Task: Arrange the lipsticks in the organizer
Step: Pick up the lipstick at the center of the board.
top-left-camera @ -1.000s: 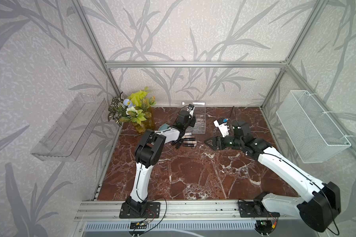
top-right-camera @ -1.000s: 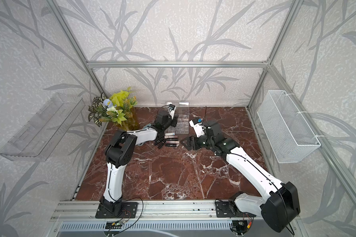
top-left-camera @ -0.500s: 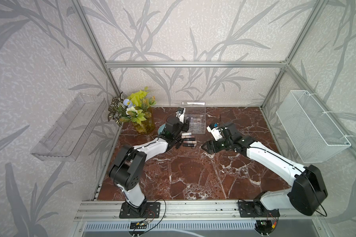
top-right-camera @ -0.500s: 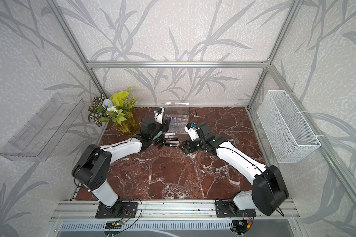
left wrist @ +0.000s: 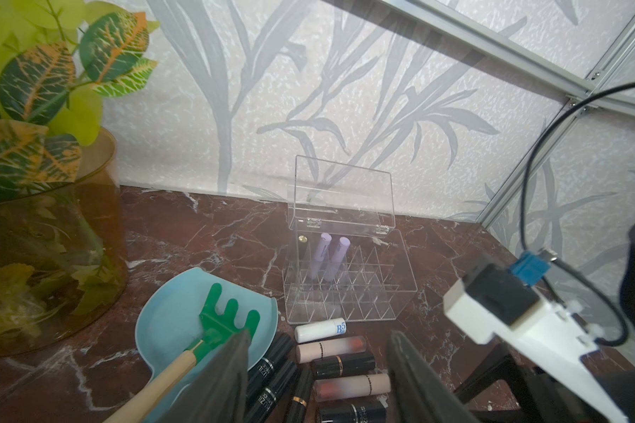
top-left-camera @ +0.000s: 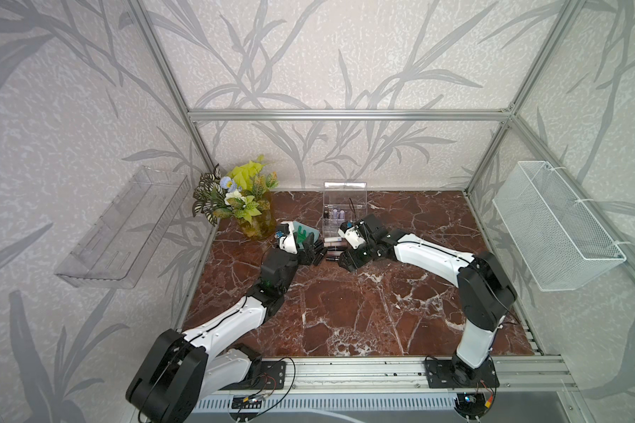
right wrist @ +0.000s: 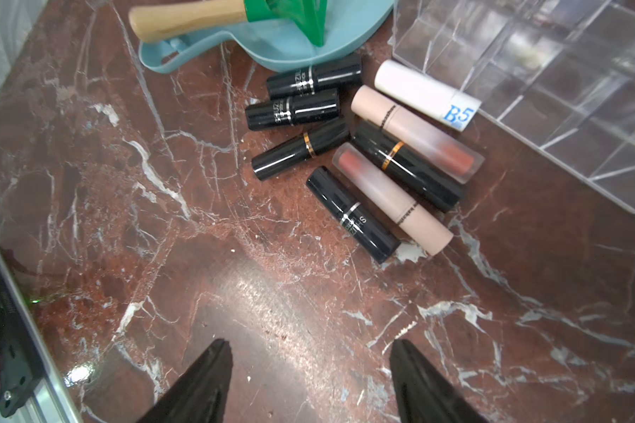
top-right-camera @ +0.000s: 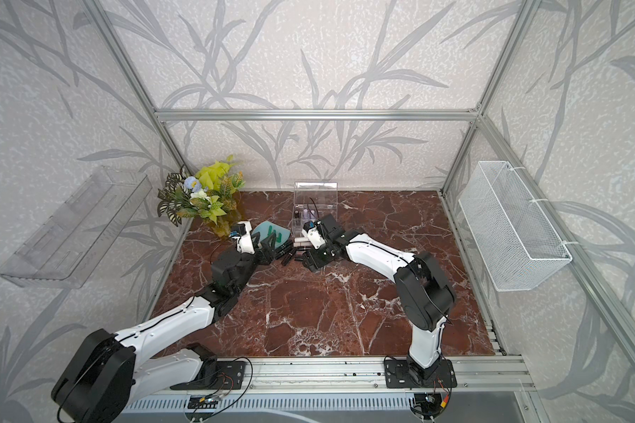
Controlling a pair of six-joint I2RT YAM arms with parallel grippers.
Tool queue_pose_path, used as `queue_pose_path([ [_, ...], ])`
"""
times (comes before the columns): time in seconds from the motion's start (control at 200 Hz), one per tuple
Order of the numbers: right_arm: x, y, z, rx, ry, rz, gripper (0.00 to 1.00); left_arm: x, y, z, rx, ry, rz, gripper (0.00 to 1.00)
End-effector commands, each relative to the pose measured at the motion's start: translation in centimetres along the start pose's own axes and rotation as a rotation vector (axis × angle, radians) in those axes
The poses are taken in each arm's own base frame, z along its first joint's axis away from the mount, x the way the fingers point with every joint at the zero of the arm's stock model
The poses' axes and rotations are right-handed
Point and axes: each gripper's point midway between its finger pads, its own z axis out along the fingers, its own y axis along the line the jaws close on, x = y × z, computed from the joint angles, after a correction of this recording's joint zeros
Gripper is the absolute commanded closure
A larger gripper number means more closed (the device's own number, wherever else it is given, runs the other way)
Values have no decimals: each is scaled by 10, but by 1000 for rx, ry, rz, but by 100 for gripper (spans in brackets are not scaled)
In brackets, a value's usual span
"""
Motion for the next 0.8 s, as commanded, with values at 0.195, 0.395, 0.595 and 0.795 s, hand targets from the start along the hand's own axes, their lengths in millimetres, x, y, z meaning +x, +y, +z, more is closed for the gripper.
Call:
queue_pose_path([
  [0.195,-5,-2,28,16,87,-48,28,-16,4,-8,-21,-76,-21,39],
  [0.395,-12,-3,39,7,95,-40,28,-17,4,-7,-22,-78,-15,39],
  [0.595,-12,-8,51,17,117,-44,28,-19,3,-7,-16,-81,-14,39],
  [0.795,-10,-11,64,13,142,-40,28,-20,4,-9,-20,-86,-11,39],
])
